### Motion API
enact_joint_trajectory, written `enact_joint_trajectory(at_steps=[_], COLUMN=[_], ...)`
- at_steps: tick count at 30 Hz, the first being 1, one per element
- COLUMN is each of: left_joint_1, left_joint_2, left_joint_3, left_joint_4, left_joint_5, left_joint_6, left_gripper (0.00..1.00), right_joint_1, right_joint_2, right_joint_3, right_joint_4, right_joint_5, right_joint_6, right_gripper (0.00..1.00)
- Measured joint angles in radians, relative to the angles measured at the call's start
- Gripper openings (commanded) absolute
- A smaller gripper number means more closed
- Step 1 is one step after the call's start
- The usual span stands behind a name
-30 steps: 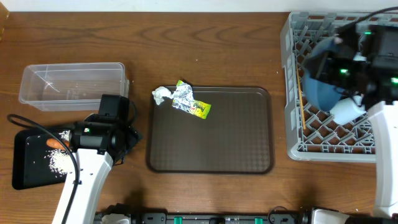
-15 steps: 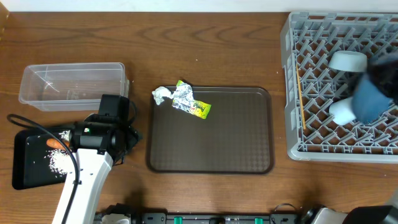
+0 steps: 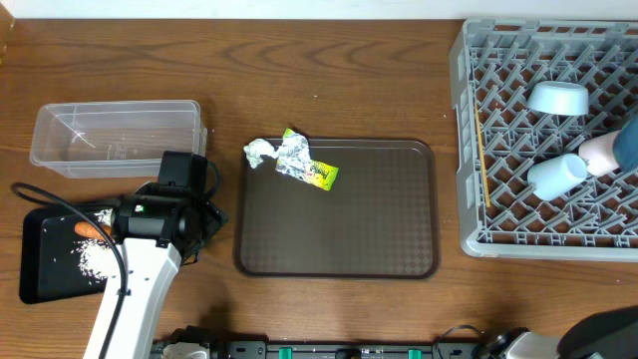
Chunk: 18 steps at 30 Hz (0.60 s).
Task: Sort waste into correct bins and load items into the dishwasher rack
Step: 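Release the blue bowl upright at the back of the rack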
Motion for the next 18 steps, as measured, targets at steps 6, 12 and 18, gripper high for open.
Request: enact_joint_trajectory(at_steps=[6, 12, 18], left_joint_1=[0.0, 0.0, 0.0], left_joint_2=[0.001, 0.002, 0.003], left_joint_3=[0.0, 0.0, 0.0], left_joint_4=[0.0, 0.0, 0.0], left_joint_5=[0.0, 0.0, 0.0], left_joint_6=[0.0, 0.0, 0.0], left_gripper=[0.98, 0.98, 0.98], right_joint_1=[0.007, 0.044, 0.129], right_joint_2=[0.134, 0.288, 0.395], right_joint_3=[-0.003, -0.006, -0.012], right_joint_4=[0.285, 0.648, 0.991], right_joint_5=[-0.013, -0.017, -0.013], right_joint_6=[0.139, 0.297, 0.43], right_gripper=[0.01, 0.01, 0.03])
